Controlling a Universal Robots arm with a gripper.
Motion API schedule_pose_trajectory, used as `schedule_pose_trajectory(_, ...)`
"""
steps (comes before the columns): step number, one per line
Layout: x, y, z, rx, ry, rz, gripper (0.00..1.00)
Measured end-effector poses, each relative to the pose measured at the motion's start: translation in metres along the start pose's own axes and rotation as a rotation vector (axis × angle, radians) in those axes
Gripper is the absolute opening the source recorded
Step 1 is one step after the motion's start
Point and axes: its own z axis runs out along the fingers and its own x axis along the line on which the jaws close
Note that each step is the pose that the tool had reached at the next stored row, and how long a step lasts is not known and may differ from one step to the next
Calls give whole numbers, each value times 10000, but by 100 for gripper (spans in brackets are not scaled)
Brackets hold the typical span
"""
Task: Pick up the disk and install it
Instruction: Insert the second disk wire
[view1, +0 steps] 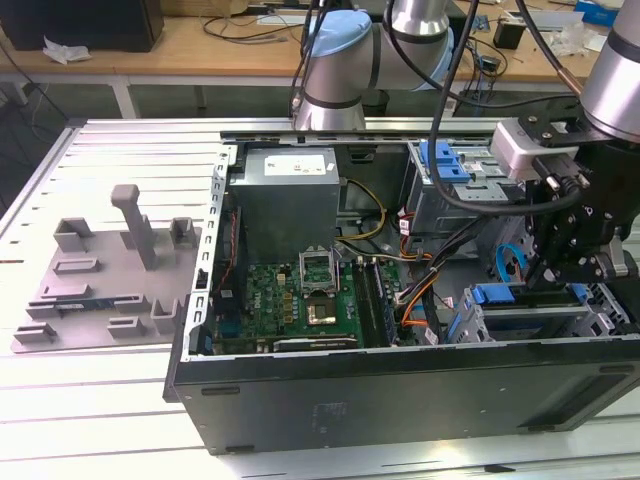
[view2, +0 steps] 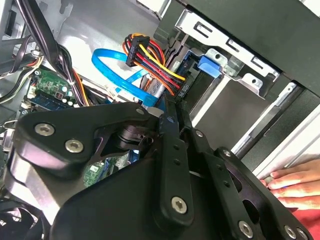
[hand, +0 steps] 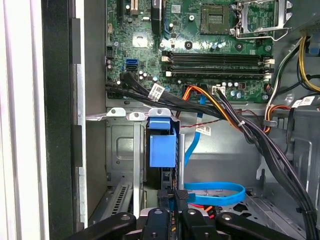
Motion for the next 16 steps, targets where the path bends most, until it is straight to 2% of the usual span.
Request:
schedule_pose_trajectory(9,6,1,16,0,-5,0,16)
schedule_pose_trajectory(11,7,1,15,0,-6,0,17)
schedule_pose_trajectory(12,8,1,13,0,-7,1,24)
schedule_pose_trajectory(13,8,1,9,0,-8,1,24)
schedule_pose_trajectory(16,9,-6,-108,14,-7,-1,24)
